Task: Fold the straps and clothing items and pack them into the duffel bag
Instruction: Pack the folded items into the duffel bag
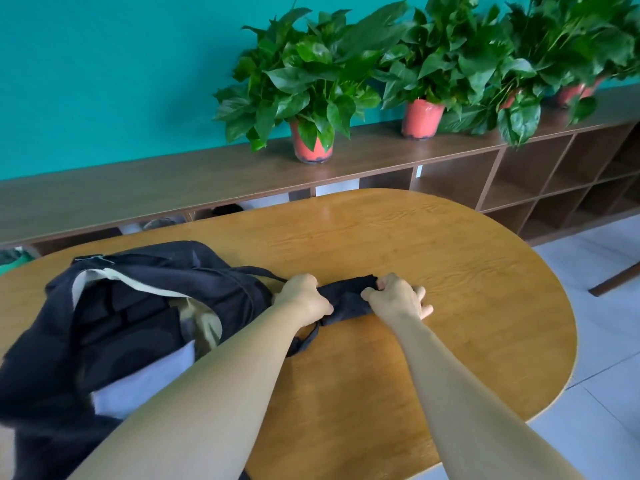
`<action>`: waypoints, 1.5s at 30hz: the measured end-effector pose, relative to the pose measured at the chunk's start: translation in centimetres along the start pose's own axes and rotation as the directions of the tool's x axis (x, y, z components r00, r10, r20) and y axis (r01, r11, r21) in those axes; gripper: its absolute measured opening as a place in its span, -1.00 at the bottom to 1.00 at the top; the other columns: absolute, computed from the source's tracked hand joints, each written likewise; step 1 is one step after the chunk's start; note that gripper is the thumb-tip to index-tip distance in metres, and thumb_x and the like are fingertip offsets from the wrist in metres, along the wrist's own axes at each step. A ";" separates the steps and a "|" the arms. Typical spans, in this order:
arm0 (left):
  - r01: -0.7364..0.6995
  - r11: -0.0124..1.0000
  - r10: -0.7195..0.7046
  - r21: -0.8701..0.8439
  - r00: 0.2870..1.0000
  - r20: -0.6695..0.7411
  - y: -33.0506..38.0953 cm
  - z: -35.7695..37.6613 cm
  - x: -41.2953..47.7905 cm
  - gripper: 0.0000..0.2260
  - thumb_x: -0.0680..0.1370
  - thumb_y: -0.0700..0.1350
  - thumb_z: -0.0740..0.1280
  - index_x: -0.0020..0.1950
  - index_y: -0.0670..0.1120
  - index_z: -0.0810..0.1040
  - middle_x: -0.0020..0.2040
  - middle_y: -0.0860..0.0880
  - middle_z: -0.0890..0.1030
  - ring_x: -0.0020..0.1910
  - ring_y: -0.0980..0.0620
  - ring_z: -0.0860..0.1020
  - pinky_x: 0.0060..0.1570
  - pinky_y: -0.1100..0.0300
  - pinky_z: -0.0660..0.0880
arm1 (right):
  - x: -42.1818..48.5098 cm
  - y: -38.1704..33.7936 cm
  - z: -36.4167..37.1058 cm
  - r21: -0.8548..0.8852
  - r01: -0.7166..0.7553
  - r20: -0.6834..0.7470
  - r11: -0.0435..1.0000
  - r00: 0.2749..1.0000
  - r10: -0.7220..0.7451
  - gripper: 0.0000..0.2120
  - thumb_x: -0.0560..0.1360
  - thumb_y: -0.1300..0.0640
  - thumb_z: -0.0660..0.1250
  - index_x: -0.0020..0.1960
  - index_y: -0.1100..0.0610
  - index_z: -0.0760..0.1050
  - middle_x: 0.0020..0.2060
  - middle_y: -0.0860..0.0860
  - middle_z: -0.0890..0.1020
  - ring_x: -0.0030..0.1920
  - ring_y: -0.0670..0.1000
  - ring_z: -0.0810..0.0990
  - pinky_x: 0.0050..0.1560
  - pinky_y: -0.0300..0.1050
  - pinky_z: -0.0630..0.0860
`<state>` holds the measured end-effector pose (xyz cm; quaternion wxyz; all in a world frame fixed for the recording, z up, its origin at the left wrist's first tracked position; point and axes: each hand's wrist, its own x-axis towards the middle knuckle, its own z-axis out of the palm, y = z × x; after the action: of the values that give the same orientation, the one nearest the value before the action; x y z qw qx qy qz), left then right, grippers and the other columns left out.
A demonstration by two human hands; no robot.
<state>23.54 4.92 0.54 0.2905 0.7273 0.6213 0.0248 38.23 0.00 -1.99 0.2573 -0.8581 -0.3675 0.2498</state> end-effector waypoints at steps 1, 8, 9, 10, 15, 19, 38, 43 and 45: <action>-0.015 0.999 0.015 -0.033 1.000 0.001 -0.1 -0.1 -0.6 -0.64 0.43 -0.09 0.42 0.20 -0.11 0.50 0.11 -0.04 0.56 0.11 -0.08 0.53 0.14 0.04 0.48 | -0.4 0.1 -0.2 0.029 0.000 0.000 1.000 1.000 0.000 -0.85 0.46 -0.02 0.27 0.00 -0.02 0.41 -0.22 -0.06 0.52 0.09 0.01 0.22 0.02 -0.02 0.12; -0.139 0.958 0.129 -0.251 0.990 -0.057 -0.6 -3.9 -5.6 -0.54 0.50 -0.03 0.39 0.35 -0.13 0.41 0.25 -0.04 0.49 0.18 -0.03 0.48 0.06 0.16 0.43 | -4.2 -0.8 -1.3 0.354 0.023 -0.004 0.935 1.000 -0.023 -0.87 0.42 0.03 0.38 -0.11 -0.03 0.43 -0.20 -0.01 0.58 0.04 0.11 0.51 0.32 0.14 0.17; -0.151 0.940 0.133 -0.306 0.988 -0.080 -0.9 -4.7 -6.3 -0.56 0.50 -0.02 0.40 0.33 -0.11 0.41 0.23 -0.02 0.50 0.16 -0.02 0.48 0.05 0.16 0.43 | -4.9 -1.6 -1.6 0.370 0.052 -0.021 0.928 0.999 -0.047 -0.86 0.41 0.02 0.39 -0.09 -0.01 0.46 -0.22 -0.01 0.59 0.00 0.10 0.53 0.31 0.15 0.18; -0.164 0.920 0.135 -0.356 0.985 -0.105 -1.3 -5.5 -7.1 -0.59 0.50 -0.01 0.40 0.30 -0.09 0.42 0.20 -0.01 0.51 0.12 0.00 0.49 0.02 0.17 0.43 | -5.7 -2.4 -1.8 0.382 0.086 -0.035 0.920 0.996 -0.079 -0.84 0.39 0.02 0.40 -0.08 0.01 0.48 -0.24 -0.01 0.60 -0.04 0.10 0.54 0.31 0.19 0.20; -0.198 0.855 0.099 -0.479 0.970 -0.224 -5.9 -10.0 -10.9 -0.69 0.53 0.03 0.36 0.23 0.00 0.44 0.10 0.01 0.51 0.04 0.01 0.52 0.02 0.14 0.47 | -10.5 -6.7 -1.5 0.418 0.199 -0.026 0.887 0.978 -0.207 -0.81 0.42 0.01 0.43 -0.06 0.01 0.45 -0.27 -0.09 0.56 -0.12 0.02 0.51 0.38 0.24 0.09; -0.147 0.843 0.017 -0.518 0.969 -0.247 -12.0 -12.6 -13.7 -0.73 0.53 -0.03 0.38 0.20 0.04 0.46 0.05 -0.04 0.57 -0.01 -0.03 0.60 0.13 0.05 0.52 | -14.1 -9.8 1.7 0.422 0.263 0.036 0.868 0.951 -0.306 -0.81 0.41 -0.01 0.44 -0.12 -0.05 0.42 -0.31 -0.09 0.57 -0.14 0.01 0.55 0.36 0.18 0.14; 0.087 0.963 -0.178 -0.255 0.916 -0.360 -24.6 -8.8 -15.0 -0.82 0.54 -0.06 0.36 0.07 -0.03 0.42 -0.12 0.01 0.56 -0.17 0.03 0.57 -0.04 0.10 0.53 | -18.5 -12.7 13.3 -0.218 0.475 0.049 0.853 0.878 -0.477 -0.85 0.46 -0.08 0.29 -0.06 -0.03 0.40 -0.16 -0.10 0.58 0.09 0.00 0.38 0.12 0.04 0.16; 0.156 0.979 -0.195 -0.132 0.909 -0.369 -24.3 -8.6 -15.2 -0.78 0.58 0.03 0.27 0.07 -0.03 0.29 -0.10 0.00 0.53 -0.12 -0.03 0.54 -0.15 0.08 0.49 | -18.4 -12.9 13.5 -0.247 0.481 0.050 0.841 0.873 -0.485 -0.83 0.47 -0.08 0.28 -0.03 -0.02 0.41 -0.17 -0.09 0.59 0.09 0.00 0.38 0.09 0.02 0.14; 0.176 0.979 -0.201 -0.102 0.905 -0.376 -24.1 -8.7 -15.3 -0.77 0.59 0.04 0.23 0.09 -0.04 0.25 -0.14 0.03 0.48 -0.13 -0.03 0.53 -0.19 0.10 0.46 | -18.4 -12.8 13.6 -0.255 0.476 0.050 0.841 0.876 -0.481 -0.81 0.47 -0.08 0.28 0.00 -0.01 0.44 -0.19 -0.08 0.59 0.09 0.00 0.38 0.10 0.02 0.14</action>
<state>-4.75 -4.29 1.78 0.1879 0.6349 0.7324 0.1589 12.31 -2.82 0.34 0.1996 -0.7674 -0.5973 0.1205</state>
